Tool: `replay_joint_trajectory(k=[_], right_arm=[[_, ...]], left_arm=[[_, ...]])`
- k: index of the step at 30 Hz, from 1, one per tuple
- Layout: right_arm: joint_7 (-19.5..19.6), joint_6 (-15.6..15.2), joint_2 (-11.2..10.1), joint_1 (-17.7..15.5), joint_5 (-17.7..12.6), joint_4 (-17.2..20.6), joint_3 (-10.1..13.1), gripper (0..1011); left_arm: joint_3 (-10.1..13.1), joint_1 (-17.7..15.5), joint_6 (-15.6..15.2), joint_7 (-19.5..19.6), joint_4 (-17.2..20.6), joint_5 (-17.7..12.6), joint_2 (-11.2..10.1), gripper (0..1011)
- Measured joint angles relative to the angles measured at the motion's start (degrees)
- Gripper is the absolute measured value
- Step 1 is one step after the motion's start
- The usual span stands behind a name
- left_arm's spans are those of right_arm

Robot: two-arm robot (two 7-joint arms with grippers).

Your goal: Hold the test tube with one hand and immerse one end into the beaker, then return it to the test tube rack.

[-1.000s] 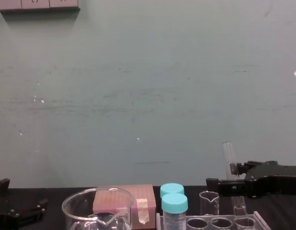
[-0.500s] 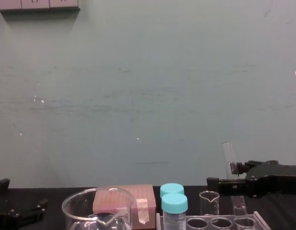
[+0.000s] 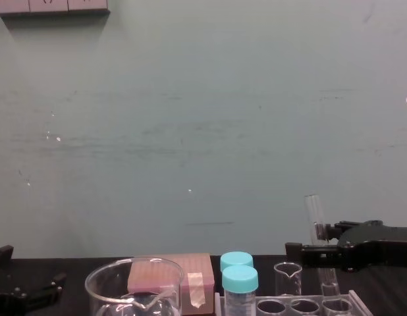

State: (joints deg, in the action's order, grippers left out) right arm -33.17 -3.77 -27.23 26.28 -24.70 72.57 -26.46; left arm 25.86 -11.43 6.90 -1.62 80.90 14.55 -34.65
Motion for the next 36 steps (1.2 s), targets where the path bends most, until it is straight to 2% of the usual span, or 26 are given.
replay_joint_trajectory(k=[11,15,17,19,22,36], right_arm=[[0.0,0.0,0.0,0.0,-0.01,0.0,0.0,626],[0.0,0.0,0.0,0.0,-0.01,0.01,0.0,452],[0.0,0.0,0.0,0.0,-0.01,0.01,0.0,421],[0.0,0.0,0.0,0.0,-0.01,0.01,0.0,334],[-0.02,0.01,0.0,0.01,-0.05,0.02,0.0,261],[-0.02,0.01,0.0,0.01,-0.06,0.01,0.0,244]], left_arm=[[0.0,0.0,0.0,0.0,0.0,0.0,0.0,1000],[0.0,0.0,0.0,0.0,0.0,0.0,0.0,1000],[0.0,0.0,0.0,0.0,0.0,0.0,0.0,1000],[0.0,0.0,0.0,0.0,0.0,0.0,0.0,1000],[0.0,0.0,0.0,0.0,0.0,0.0,0.0,1000],[0.0,0.0,0.0,0.0,0.0,0.0,0.0,1000]])
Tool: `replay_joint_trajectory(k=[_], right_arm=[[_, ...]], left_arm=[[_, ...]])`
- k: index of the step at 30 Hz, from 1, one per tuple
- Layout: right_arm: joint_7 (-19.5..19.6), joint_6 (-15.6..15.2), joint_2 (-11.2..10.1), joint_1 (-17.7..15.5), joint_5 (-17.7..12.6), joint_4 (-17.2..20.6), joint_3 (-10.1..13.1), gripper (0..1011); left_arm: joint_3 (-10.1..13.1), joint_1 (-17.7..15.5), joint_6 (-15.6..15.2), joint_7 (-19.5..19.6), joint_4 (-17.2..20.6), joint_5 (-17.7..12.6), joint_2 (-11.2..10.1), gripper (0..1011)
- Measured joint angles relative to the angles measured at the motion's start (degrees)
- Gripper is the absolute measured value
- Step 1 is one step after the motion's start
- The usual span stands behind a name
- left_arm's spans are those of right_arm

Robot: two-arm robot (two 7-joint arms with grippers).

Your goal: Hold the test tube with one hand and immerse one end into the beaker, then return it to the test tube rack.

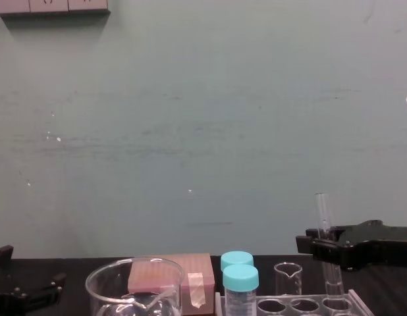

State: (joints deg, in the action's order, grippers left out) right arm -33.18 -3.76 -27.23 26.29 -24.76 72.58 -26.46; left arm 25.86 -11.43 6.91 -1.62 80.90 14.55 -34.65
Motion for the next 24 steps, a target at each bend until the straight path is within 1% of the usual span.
replay_joint_trajectory(k=[8,24], right_arm=[[-0.08,-0.09,-0.06,-0.11,-0.09,0.18,0.07,244],[-0.56,-0.58,-1.18,-1.35,-2.47,3.33,1.36,242]], left_arm=[[0.0,0.0,0.0,0.0,0.0,0.0,0.0,1000],[0.0,0.0,0.0,0.0,0.0,0.0,0.0,1000]])
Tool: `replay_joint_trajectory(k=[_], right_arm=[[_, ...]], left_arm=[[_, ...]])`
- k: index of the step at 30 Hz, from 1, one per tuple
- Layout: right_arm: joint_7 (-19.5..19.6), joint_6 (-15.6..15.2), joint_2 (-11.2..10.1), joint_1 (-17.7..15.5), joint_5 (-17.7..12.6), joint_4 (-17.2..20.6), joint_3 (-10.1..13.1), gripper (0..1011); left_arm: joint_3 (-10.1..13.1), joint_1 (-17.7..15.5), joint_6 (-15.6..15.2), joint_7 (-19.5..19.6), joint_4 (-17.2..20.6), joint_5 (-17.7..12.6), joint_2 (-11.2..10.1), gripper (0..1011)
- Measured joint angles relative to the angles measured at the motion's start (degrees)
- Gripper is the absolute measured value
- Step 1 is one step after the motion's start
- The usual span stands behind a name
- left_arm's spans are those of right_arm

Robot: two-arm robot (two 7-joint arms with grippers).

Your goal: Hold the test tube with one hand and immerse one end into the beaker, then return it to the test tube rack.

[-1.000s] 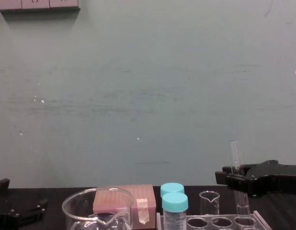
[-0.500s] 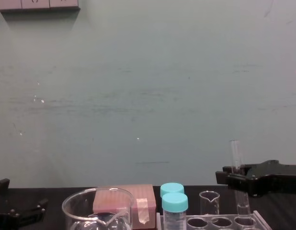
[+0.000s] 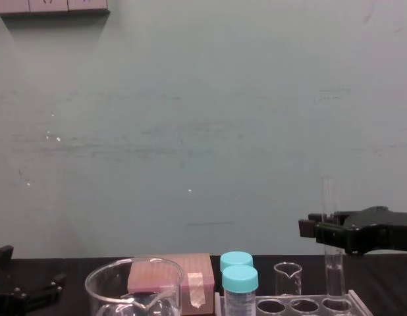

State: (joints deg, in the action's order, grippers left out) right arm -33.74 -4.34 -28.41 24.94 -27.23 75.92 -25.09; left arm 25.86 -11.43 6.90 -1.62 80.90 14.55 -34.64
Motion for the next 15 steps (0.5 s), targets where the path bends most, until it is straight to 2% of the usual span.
replay_joint_trajectory(k=[15], right_arm=[[-0.02,0.31,-1.38,-0.88,-2.63,3.68,1.38,241]], left_arm=[[0.0,0.0,0.0,0.0,0.0,0.0,0.0,1000]])
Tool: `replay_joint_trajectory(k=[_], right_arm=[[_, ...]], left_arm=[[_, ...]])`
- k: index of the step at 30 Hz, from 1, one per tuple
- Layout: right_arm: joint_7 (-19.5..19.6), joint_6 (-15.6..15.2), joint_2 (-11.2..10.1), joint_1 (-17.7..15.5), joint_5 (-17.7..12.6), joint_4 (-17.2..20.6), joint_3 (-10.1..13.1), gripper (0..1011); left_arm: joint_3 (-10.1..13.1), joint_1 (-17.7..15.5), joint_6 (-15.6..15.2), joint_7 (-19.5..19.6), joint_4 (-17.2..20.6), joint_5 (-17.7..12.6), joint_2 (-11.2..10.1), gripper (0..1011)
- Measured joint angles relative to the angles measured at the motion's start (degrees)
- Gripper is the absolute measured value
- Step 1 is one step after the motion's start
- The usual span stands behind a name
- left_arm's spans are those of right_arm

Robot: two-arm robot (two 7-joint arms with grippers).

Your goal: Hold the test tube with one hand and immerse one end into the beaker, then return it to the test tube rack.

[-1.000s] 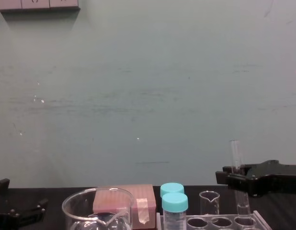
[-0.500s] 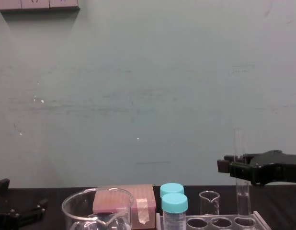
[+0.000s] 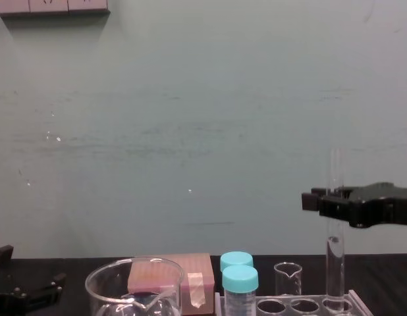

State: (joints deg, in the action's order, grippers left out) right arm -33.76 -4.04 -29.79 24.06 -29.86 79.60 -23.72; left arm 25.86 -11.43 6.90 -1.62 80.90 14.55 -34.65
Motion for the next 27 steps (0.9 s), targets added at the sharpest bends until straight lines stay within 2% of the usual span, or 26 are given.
replay_joint_trajectory(k=[12,27], right_arm=[[0.56,1.1,-0.93,-0.28,-1.13,2.3,0.82,242],[0.79,2.03,-1.17,0.03,-1.57,2.7,1.08,241]], left_arm=[[0.0,0.0,0.0,0.0,0.0,0.0,0.0,1000],[0.0,0.0,0.0,0.0,0.0,0.0,0.0,1000]])
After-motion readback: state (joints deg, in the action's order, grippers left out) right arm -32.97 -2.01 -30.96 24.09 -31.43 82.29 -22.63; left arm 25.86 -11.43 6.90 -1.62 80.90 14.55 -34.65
